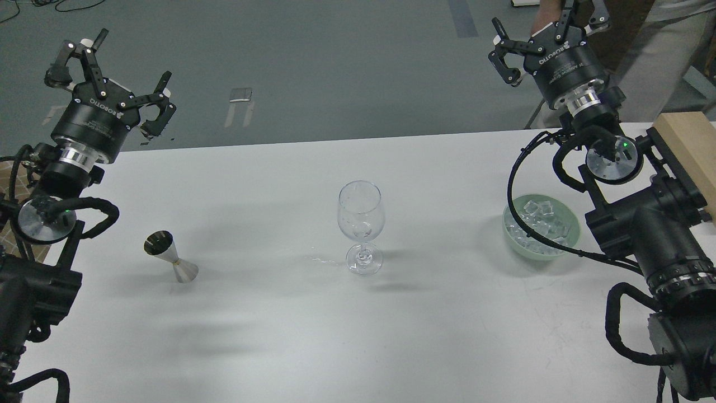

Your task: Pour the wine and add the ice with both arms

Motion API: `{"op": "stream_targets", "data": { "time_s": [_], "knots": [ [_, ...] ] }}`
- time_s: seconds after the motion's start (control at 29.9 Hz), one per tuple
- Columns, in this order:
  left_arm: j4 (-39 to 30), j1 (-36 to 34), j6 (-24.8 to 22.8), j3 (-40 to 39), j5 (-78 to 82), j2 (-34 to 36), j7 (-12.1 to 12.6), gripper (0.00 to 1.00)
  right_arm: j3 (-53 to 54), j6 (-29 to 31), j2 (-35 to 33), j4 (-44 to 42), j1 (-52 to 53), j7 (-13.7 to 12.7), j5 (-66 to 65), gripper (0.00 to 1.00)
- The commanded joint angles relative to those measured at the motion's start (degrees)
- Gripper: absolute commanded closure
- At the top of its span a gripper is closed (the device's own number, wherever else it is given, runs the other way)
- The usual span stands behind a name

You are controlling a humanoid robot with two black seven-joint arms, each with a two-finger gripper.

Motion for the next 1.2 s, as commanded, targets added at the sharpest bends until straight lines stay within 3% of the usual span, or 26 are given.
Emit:
{"op": "stream_targets", "data": {
  "time_s": [0.0, 1.17],
  "knots": [
    [-0.01, 0.00, 0.00, 0.00, 0.03, 0.00, -0.01, 0.02, 0.00, 0.00, -0.03, -0.06, 0.04, 0.00, 0.00, 0.00],
    [-0.01, 0.53, 0.00, 0.18, 0.21, 0.88, -0.09, 0.02, 0.00, 0.00, 0.06, 0.29, 0.13, -0.08, 0.00, 0.00]
  ]
}}
